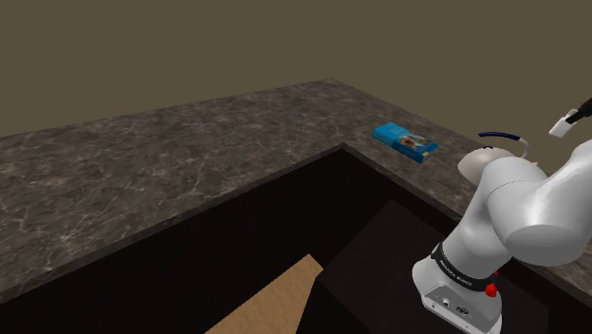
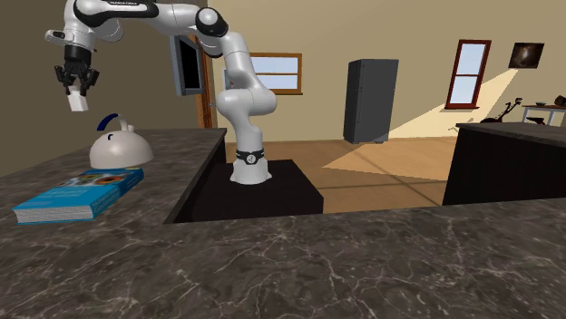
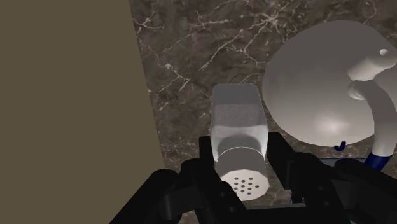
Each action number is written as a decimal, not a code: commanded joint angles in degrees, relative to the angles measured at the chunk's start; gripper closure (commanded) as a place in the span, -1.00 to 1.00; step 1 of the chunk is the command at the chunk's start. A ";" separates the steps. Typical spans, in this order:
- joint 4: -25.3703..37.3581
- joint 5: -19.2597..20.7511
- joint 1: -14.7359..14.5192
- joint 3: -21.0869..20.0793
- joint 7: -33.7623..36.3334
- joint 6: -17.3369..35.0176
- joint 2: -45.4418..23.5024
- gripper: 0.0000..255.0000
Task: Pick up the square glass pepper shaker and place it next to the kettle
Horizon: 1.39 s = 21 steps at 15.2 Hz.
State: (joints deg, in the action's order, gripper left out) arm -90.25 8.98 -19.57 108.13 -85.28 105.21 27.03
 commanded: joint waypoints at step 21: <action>-12.71 3.98 -0.70 4.24 -0.40 14.79 4.07 1.00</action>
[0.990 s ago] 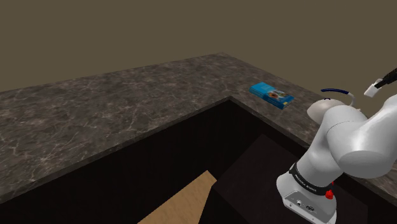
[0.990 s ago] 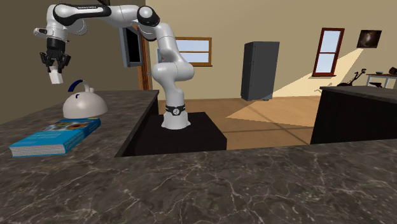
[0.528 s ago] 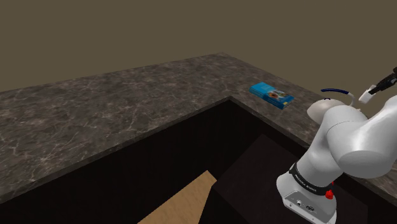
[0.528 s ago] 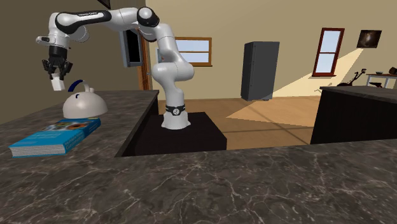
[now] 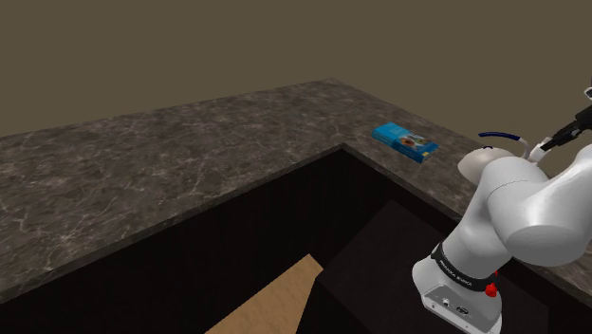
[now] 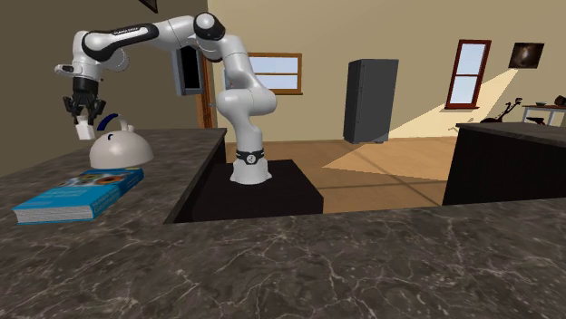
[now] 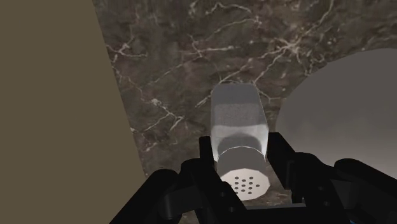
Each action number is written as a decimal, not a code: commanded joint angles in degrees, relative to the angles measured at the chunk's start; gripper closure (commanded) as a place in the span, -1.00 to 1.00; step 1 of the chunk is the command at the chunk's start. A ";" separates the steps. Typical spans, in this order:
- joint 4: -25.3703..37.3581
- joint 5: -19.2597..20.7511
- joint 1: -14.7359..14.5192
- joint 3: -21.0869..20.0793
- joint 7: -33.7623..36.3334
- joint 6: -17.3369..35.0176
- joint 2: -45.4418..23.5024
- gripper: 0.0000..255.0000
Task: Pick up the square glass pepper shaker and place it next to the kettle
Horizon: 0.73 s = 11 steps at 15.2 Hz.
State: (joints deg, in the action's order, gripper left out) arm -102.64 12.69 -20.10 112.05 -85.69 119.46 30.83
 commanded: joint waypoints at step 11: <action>-3.91 3.46 -2.63 4.18 0.58 6.80 3.62 1.00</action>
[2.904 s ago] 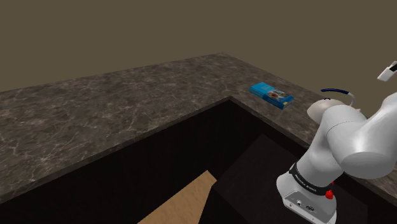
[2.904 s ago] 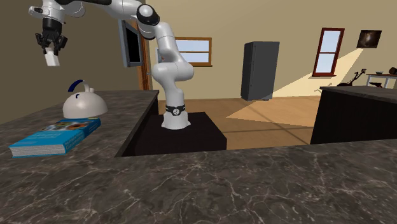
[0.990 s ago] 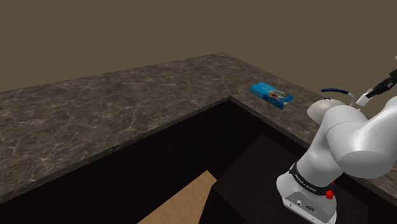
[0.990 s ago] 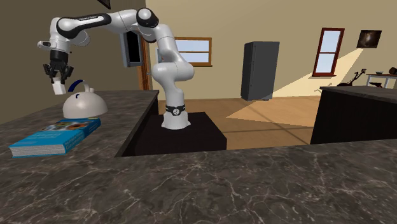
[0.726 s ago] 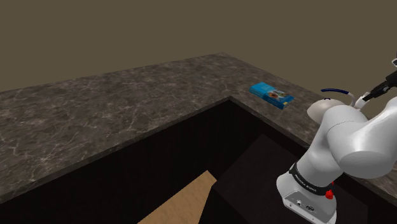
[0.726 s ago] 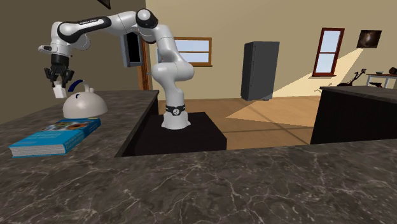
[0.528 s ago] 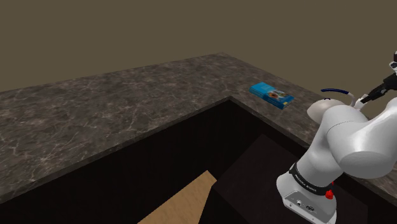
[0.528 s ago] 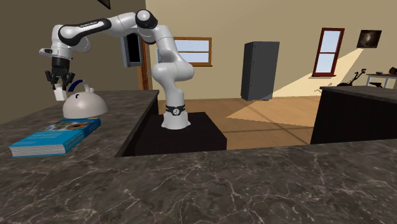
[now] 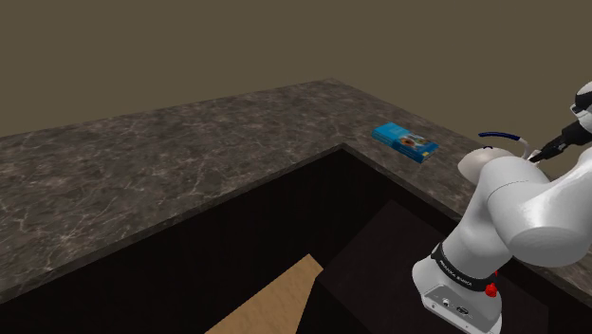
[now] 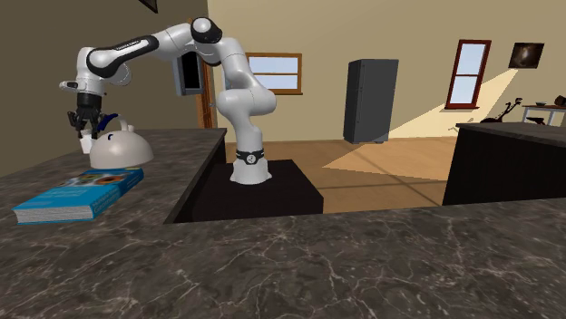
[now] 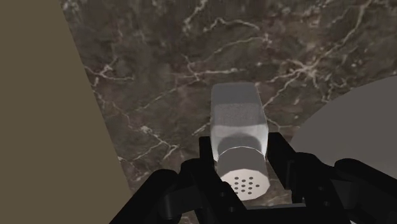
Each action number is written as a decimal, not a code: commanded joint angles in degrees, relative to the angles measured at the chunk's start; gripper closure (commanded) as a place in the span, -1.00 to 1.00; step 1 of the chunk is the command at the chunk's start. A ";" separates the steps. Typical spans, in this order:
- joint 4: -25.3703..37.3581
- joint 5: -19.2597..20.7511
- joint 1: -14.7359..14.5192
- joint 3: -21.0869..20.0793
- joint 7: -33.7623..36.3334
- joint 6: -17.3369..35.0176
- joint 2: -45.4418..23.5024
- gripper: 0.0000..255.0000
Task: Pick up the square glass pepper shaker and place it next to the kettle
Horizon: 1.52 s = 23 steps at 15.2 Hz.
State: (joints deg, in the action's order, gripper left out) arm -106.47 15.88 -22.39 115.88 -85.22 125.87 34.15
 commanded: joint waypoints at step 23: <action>2.54 -2.86 3.73 -3.45 -1.87 -5.32 -2.90 -1.00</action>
State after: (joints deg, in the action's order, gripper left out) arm -103.93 13.04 -18.70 112.46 -87.08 120.57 31.27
